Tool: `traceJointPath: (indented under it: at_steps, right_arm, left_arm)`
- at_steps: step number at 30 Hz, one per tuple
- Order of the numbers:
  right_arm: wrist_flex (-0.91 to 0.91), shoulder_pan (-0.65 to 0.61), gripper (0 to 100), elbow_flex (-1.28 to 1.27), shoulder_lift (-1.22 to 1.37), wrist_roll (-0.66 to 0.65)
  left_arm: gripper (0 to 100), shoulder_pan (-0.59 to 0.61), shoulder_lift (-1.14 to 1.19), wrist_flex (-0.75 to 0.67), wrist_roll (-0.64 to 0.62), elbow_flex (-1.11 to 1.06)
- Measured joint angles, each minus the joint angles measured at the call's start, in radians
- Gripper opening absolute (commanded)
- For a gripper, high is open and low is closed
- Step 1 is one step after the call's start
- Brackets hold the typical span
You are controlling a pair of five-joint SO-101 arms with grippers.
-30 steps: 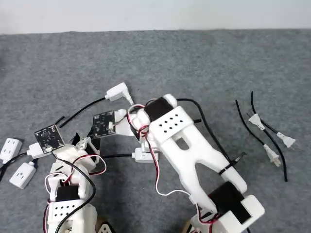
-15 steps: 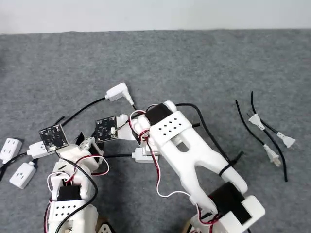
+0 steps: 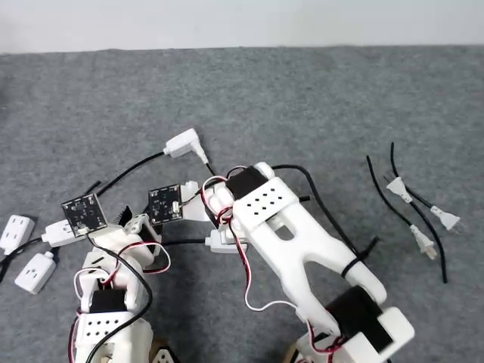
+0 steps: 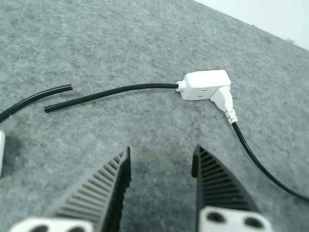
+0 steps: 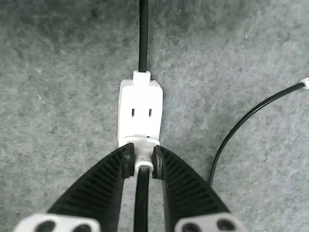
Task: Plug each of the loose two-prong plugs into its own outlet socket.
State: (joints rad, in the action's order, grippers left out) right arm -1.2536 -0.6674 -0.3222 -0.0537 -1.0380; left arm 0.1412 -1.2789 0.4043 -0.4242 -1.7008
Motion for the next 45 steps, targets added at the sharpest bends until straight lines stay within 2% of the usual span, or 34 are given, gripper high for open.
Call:
traceJointPath:
  at_steps: [20, 35, 45]
  right_arm:
    - [0.051, -0.023, 0.8, -0.114, -0.081, 0.017]
    - [0.101, 0.063, 0.8, -0.229, -0.106, 0.017]
    - [0.164, 0.064, 0.8, -0.267, -0.11, 0.015]
  left_arm:
    - [20, 0.0, 0.0, 0.0, 0.0, 0.0]
    - [20, 0.0, 0.0, 0.0, 0.0, 0.0]
    - [20, 0.0, 0.0, 0.0, 0.0, 0.0]
